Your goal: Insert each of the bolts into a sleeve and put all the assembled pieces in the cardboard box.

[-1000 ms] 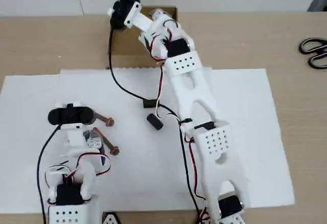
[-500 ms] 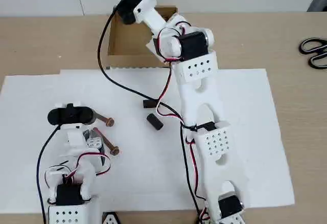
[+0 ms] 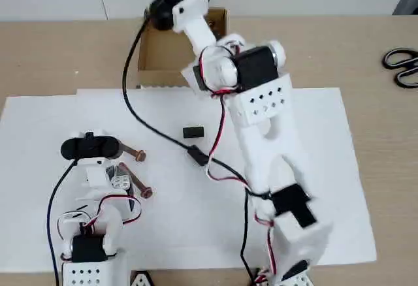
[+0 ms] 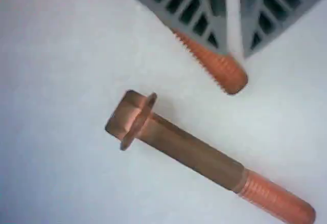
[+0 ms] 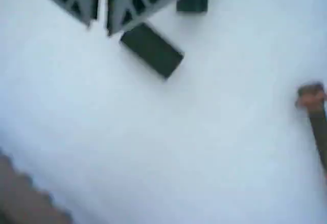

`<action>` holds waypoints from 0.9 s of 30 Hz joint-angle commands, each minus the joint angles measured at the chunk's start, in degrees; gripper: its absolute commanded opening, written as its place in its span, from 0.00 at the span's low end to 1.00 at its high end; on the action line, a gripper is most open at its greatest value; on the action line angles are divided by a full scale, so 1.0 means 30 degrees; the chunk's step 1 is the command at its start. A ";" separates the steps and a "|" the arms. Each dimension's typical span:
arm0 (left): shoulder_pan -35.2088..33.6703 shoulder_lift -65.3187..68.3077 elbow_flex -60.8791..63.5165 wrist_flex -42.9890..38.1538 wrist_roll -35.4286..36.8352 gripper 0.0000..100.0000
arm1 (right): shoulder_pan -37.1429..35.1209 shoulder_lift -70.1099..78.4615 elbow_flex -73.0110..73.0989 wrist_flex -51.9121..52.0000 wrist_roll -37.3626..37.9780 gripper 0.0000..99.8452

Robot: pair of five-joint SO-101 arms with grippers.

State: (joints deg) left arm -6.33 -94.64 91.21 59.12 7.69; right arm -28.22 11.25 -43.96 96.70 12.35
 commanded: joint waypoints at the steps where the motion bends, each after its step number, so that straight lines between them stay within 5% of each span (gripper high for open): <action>1: -0.0147 -0.0176 -0.0103 -0.0410 -0.0029 0.01 | -0.0073 -0.3004 0.4864 -0.0015 0.0352 0.00; 12: -0.2549 -0.0176 -0.0103 -0.0410 -0.0147 0.01 | -0.0777 -0.4176 1.1897 -0.0396 0.1319 0.03; 27: -0.3223 -0.0176 -0.0103 -0.0381 -0.0147 0.01 | -0.1480 -0.0132 1.4740 -0.7194 0.2960 0.13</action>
State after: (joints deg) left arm -15.74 -94.64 91.21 59.12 7.69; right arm -32.18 9.93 0.62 77.63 20.26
